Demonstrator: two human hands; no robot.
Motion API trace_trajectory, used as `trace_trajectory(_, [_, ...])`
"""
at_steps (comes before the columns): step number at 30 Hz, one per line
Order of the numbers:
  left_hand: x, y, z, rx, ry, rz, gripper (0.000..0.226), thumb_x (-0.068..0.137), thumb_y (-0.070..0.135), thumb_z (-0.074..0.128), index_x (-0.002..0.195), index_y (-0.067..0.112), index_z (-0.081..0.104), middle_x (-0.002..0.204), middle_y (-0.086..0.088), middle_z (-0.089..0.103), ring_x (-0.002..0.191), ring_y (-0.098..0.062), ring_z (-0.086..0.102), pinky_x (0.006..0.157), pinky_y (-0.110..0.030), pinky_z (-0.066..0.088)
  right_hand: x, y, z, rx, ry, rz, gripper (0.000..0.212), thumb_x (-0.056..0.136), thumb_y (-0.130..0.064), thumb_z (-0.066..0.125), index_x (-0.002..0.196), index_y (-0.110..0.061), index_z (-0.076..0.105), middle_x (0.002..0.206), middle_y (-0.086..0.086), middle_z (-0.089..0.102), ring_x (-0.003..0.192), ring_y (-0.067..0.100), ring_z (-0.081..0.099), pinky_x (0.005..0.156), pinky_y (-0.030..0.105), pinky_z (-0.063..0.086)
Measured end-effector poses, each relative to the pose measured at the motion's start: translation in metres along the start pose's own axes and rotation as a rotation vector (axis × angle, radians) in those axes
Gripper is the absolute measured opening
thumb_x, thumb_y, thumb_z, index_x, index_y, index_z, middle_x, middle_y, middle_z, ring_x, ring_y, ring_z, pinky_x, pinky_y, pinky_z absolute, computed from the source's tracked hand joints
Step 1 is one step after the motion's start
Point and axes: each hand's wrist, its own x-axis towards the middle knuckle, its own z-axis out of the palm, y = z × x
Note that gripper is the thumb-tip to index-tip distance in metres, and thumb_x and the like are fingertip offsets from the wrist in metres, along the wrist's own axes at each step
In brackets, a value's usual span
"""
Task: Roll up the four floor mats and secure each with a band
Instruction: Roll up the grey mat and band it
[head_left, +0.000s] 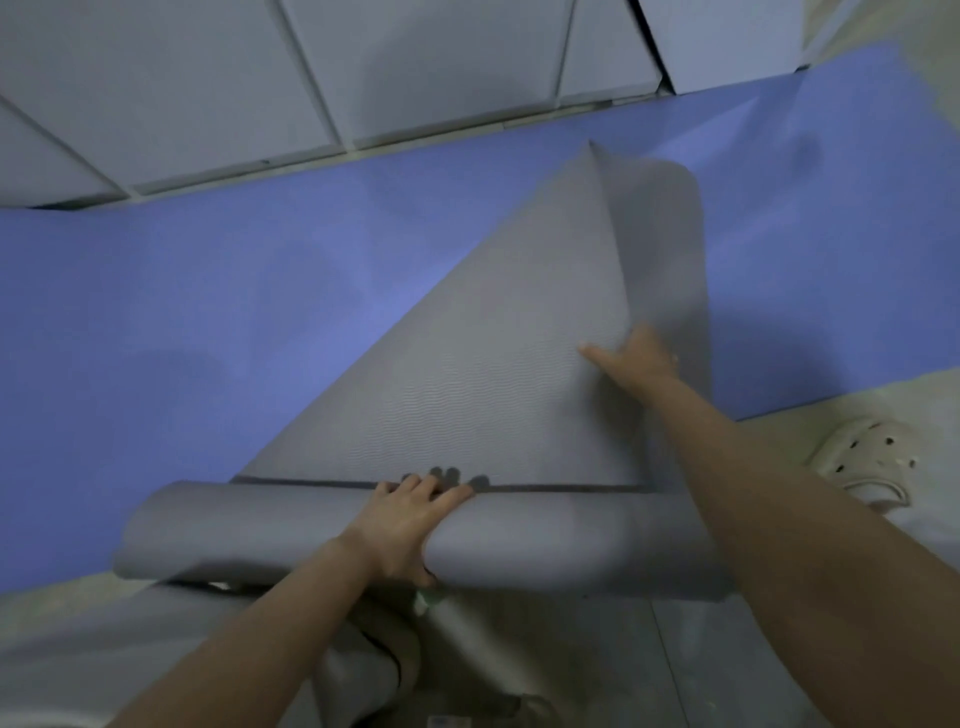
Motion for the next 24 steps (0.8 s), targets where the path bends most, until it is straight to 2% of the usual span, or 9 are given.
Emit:
trace_trajectory(3, [0.003, -0.001, -0.005, -0.028, 0.028, -0.03, 0.101, 0.074, 0.058, 0.064, 0.15, 0.033, 0.004, 0.14, -0.004, 0.033, 0.127, -0.025, 0.033, 0.104, -0.043, 0.03, -0.012, -0.025, -0.014, 0.158, 0.098, -0.117, 0.049, 0.078, -0.049, 0.069, 0.105, -0.008, 0.066, 0.103, 0.009, 0.07, 0.098, 0.027, 0.064, 0.085, 0.034, 0.049])
trace_trajectory(5, [0.006, 0.001, -0.012, -0.071, 0.047, -0.028, 0.102, 0.071, 0.061, 0.063, 0.149, 0.037, 0.002, 0.14, -0.004, 0.034, 0.126, -0.025, 0.035, 0.102, -0.043, 0.033, -0.015, -0.05, -0.026, 0.315, 0.113, -0.146, 0.037, 0.08, -0.041, 0.071, 0.098, -0.008, 0.067, 0.097, 0.006, 0.07, 0.095, 0.023, 0.066, 0.083, 0.033, 0.051])
trace_trajectory(7, [0.006, 0.005, -0.018, -0.088, 0.081, -0.026, 0.104, 0.065, 0.067, 0.058, 0.147, 0.042, -0.001, 0.139, -0.003, 0.036, 0.125, -0.025, 0.038, 0.099, -0.042, 0.036, -0.022, -0.08, -0.04, 0.422, 0.082, -0.2, 0.033, 0.08, -0.038, 0.072, 0.1, -0.012, 0.066, 0.096, 0.001, 0.068, 0.095, 0.019, 0.066, 0.084, 0.03, 0.051])
trace_trajectory(10, [0.001, 0.008, -0.024, -0.159, 0.167, -0.089, 0.104, 0.068, 0.061, 0.066, 0.149, 0.039, 0.004, 0.141, -0.001, 0.035, 0.127, -0.026, 0.037, 0.1, -0.043, 0.037, -0.036, -0.127, -0.055, 0.414, 0.028, -0.35, 0.034, 0.086, -0.023, 0.068, 0.113, -0.005, 0.064, 0.106, 0.007, 0.068, 0.097, 0.016, 0.063, 0.079, 0.018, 0.045])
trace_trajectory(13, [-0.013, 0.001, -0.036, -0.224, 0.291, -0.187, 0.106, 0.059, 0.067, 0.06, 0.148, 0.04, 0.01, 0.141, 0.002, 0.036, 0.127, -0.026, 0.038, 0.097, -0.044, 0.038, -0.063, -0.176, -0.06, 0.319, 0.023, -0.548, 0.035, 0.085, -0.03, 0.064, 0.113, -0.01, 0.065, 0.113, 0.007, 0.068, 0.103, 0.019, 0.063, 0.094, 0.031, 0.047])
trace_trajectory(15, [-0.026, -0.006, -0.048, -0.244, 0.371, -0.247, 0.107, 0.053, 0.07, 0.054, 0.148, 0.038, 0.016, 0.138, 0.001, 0.04, 0.125, -0.027, 0.04, 0.095, -0.044, 0.039, -0.085, -0.208, -0.065, 0.289, 0.036, -0.668, 0.039, 0.08, -0.039, 0.062, 0.11, -0.014, 0.067, 0.11, 0.004, 0.07, 0.104, 0.023, 0.064, 0.093, 0.041, 0.049])
trace_trajectory(18, [-0.048, -0.015, -0.072, -0.26, 0.506, -0.283, 0.103, 0.057, 0.058, 0.069, 0.147, 0.034, 0.023, 0.131, -0.007, 0.046, 0.12, -0.034, 0.044, 0.09, -0.047, 0.041, -0.12, -0.253, -0.077, 0.337, 0.034, -0.837, 0.028, 0.087, -0.025, 0.064, 0.11, -0.01, 0.067, 0.103, 0.0, 0.069, 0.098, 0.015, 0.064, 0.089, 0.034, 0.05])
trace_trajectory(21, [-0.07, -0.026, -0.098, -0.196, 0.654, -0.279, 0.099, 0.06, 0.046, 0.082, 0.136, 0.04, 0.019, 0.121, -0.013, 0.052, 0.111, -0.04, 0.05, 0.084, -0.052, 0.042, -0.153, -0.29, -0.097, 0.334, 0.093, -0.982, 0.033, 0.084, -0.034, 0.062, 0.11, -0.014, 0.068, 0.102, -0.004, 0.07, 0.099, 0.014, 0.066, 0.088, 0.039, 0.051])
trace_trajectory(24, [-0.089, -0.036, -0.123, -0.098, 0.712, -0.287, 0.099, 0.058, 0.048, 0.083, 0.142, 0.028, 0.035, 0.116, -0.013, 0.055, 0.104, -0.04, 0.053, 0.079, -0.052, 0.043, -0.177, -0.309, -0.117, 0.337, 0.142, -1.08, 0.041, 0.08, -0.047, 0.06, 0.108, -0.017, 0.069, 0.1, -0.006, 0.071, 0.1, 0.015, 0.066, 0.088, 0.044, 0.051])
